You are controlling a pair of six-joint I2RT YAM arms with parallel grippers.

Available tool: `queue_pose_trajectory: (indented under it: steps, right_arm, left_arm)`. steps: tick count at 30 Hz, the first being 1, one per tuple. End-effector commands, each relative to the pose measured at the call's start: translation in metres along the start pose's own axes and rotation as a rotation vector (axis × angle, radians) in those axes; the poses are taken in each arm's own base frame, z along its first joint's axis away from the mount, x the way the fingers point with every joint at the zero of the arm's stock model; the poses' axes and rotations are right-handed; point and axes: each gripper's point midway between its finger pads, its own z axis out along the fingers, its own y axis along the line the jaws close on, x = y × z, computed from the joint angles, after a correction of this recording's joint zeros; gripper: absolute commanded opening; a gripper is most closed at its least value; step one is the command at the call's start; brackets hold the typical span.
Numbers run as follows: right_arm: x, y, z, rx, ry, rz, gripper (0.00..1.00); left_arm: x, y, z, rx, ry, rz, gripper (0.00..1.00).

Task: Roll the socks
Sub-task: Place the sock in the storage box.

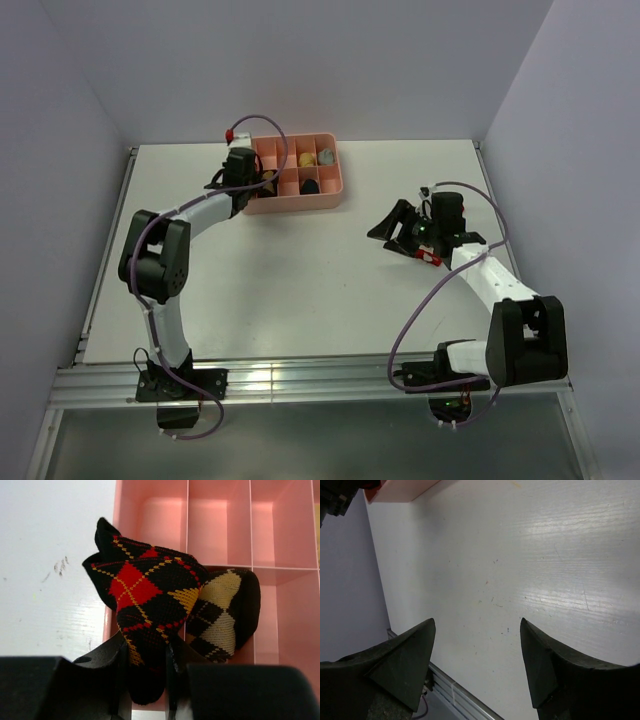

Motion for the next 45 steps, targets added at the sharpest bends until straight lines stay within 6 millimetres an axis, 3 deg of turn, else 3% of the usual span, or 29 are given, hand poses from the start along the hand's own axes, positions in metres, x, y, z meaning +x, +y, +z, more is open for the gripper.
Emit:
queue_pose_trajectory:
  steps: [1, 12, 19, 30, 33, 40, 45]
  right_arm:
    - [-0.003, 0.001, 0.001, -0.027, -0.011, -0.009, 0.75]
    - [0.001, 0.005, 0.003, -0.068, 0.020, -0.006, 0.72]
    - [0.000, 0.005, 0.003, -0.068, 0.016, -0.010, 0.72]
    - [0.003, 0.005, 0.006, -0.084, 0.033, 0.004, 0.72]
    - [0.004, 0.005, 0.006, -0.091, 0.039, 0.004, 0.72]
    - [0.004, 0.006, 0.007, -0.096, 0.040, 0.005, 0.72]
    - [0.005, 0.007, 0.007, -0.103, 0.046, 0.011, 0.72]
  left_arm:
    - [-0.009, -0.012, 0.002, 0.048, -0.008, -0.035, 0.00]
    - [0.015, 0.017, 0.014, -0.070, 0.099, -0.071, 0.00]
    - [0.032, 0.013, 0.027, -0.058, 0.202, -0.048, 0.00]
    - [0.068, 0.029, 0.036, -0.084, 0.360, -0.034, 0.00]
    - [0.063, 0.027, 0.034, -0.070, 0.353, -0.034, 0.01]
    - [-0.004, 0.031, 0.011, -0.073, 0.198, -0.050, 0.44]
    - [-0.026, 0.034, 0.003, -0.088, 0.162, -0.046, 0.63]
